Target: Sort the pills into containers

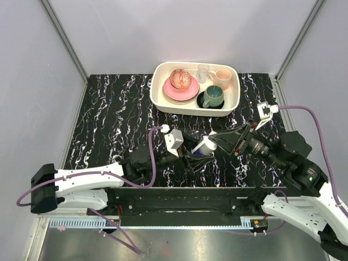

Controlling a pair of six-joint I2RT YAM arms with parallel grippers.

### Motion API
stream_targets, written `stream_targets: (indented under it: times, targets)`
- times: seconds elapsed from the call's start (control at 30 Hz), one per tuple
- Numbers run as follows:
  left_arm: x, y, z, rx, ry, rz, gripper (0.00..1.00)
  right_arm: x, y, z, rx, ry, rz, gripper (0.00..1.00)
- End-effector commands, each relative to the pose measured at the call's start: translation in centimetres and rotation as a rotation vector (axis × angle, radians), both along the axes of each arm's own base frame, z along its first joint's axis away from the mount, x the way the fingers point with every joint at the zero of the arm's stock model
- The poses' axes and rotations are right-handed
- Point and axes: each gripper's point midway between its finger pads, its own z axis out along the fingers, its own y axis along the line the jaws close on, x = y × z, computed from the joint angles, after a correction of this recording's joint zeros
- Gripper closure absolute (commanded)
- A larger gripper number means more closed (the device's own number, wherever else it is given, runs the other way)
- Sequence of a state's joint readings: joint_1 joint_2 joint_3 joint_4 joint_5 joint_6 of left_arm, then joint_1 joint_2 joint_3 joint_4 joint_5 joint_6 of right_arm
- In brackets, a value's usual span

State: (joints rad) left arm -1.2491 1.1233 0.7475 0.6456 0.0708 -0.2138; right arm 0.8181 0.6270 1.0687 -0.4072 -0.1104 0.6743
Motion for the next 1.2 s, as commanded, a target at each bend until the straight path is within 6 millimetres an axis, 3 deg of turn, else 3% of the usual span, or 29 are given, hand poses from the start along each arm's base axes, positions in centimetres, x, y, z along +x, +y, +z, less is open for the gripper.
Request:
stream_targets:
  times: [0.0,0.5,0.83,1.17]
  targets:
    - [0.1,0.1,4.3,-0.112,-0.039,0.013,1.0,-1.1,0.8,0.7,0.014,-0.047,0.08,0.92]
    - [0.7,0.1,4.6,-0.169,0.036,0.035,1.0,-2.9,1.1,-0.3,-0.066,-0.194,0.194,0.93]
    - [-0.6,-0.7,5.0,-0.189,0.021,-0.048,1.0,-4.5,1.9,-1.2,-0.107,-0.271,0.314,0.93]
    - [-1.8,0.6,4.9,-0.169,-0.027,-0.086,1.0,-7.1,2.1,-1.5,-0.13,-0.332,0.47,0.94]
